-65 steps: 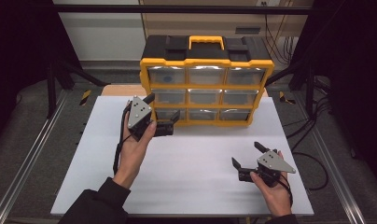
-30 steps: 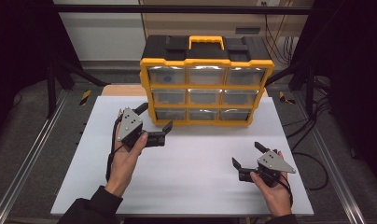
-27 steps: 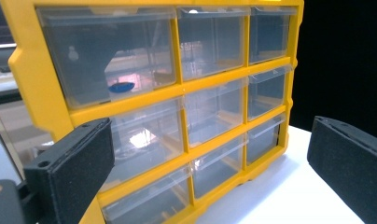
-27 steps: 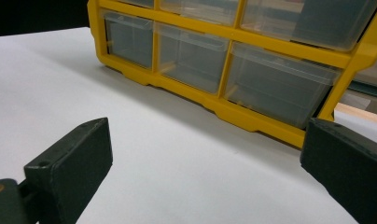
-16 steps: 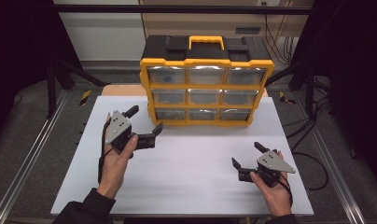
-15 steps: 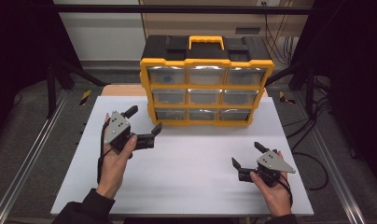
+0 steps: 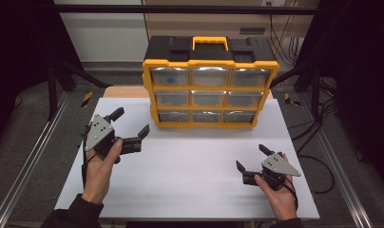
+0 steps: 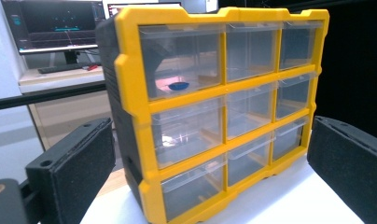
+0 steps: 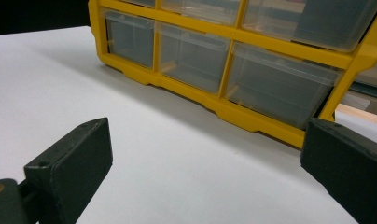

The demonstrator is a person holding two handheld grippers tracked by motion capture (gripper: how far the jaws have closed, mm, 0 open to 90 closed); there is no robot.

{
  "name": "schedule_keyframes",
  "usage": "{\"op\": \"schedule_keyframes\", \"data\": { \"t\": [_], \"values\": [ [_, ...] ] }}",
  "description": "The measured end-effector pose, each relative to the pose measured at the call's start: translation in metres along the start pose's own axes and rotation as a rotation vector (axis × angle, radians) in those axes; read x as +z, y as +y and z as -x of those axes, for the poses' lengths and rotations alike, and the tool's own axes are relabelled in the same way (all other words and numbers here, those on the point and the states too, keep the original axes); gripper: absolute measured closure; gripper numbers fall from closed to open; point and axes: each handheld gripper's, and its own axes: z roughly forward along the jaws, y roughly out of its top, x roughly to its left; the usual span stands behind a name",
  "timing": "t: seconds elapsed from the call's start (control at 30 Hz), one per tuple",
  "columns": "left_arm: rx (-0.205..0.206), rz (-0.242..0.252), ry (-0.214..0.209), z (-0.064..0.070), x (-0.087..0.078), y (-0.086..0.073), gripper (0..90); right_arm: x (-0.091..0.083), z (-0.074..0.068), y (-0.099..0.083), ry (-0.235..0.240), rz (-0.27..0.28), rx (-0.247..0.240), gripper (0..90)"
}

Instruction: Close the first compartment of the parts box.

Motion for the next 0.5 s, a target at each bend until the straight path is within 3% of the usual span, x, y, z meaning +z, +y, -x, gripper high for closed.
{"op": "schedule_keyframes", "data": {
  "t": [0.5],
  "values": [
    [-0.016,0.002,0.034,-0.012,-0.026,-0.007,0.0,0.000,0.000,0.000,0.001,0.003,0.003,2.6]
  ]
}}
